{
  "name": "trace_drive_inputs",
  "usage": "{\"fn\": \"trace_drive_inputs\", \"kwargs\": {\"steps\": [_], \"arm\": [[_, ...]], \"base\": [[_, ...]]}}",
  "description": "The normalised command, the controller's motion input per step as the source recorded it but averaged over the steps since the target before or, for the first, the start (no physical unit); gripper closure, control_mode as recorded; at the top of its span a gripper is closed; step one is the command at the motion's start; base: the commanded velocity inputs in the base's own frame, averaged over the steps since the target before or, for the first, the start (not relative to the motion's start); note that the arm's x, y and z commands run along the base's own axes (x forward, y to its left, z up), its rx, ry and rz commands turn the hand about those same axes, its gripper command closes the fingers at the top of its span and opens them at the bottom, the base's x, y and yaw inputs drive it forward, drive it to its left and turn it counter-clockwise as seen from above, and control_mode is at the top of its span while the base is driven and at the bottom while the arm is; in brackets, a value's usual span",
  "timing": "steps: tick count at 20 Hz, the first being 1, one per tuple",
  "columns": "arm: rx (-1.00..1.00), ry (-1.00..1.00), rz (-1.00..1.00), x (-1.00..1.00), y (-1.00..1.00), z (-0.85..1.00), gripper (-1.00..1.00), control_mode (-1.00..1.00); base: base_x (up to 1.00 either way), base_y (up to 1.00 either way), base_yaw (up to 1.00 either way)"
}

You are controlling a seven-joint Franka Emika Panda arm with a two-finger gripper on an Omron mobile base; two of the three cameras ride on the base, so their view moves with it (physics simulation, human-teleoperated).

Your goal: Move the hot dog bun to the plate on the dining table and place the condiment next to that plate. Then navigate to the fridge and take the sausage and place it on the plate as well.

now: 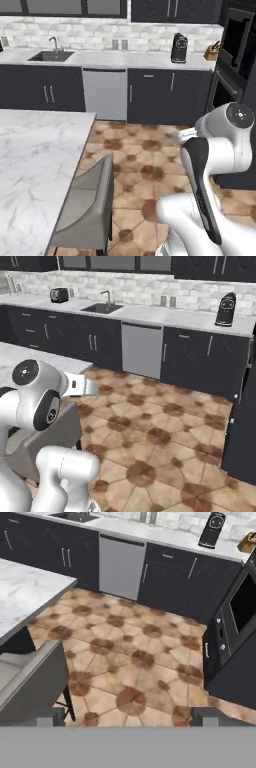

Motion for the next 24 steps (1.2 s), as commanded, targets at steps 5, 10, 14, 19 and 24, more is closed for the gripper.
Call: {"fn": "trace_drive_inputs", "kwargs": {"steps": [5,10,14,19,24], "arm": [[0.00,0.00,0.00,0.00,0.00,0.00,-1.00,1.00],[0.00,0.00,0.00,0.00,0.00,0.00,-1.00,1.00],[0.00,0.00,0.00,0.00,0.00,0.00,-1.00,1.00],[0.00,0.00,0.00,0.00,0.00,0.00,-1.00,1.00],[0.00,0.00,0.00,0.00,0.00,0.00,-1.00,1.00]], "base": [[1.00,-0.09,0.30],[1.00,-0.15,0.36],[1.00,-0.22,0.40],[1.00,-0.32,0.40],[1.00,-0.38,0.40]]}}
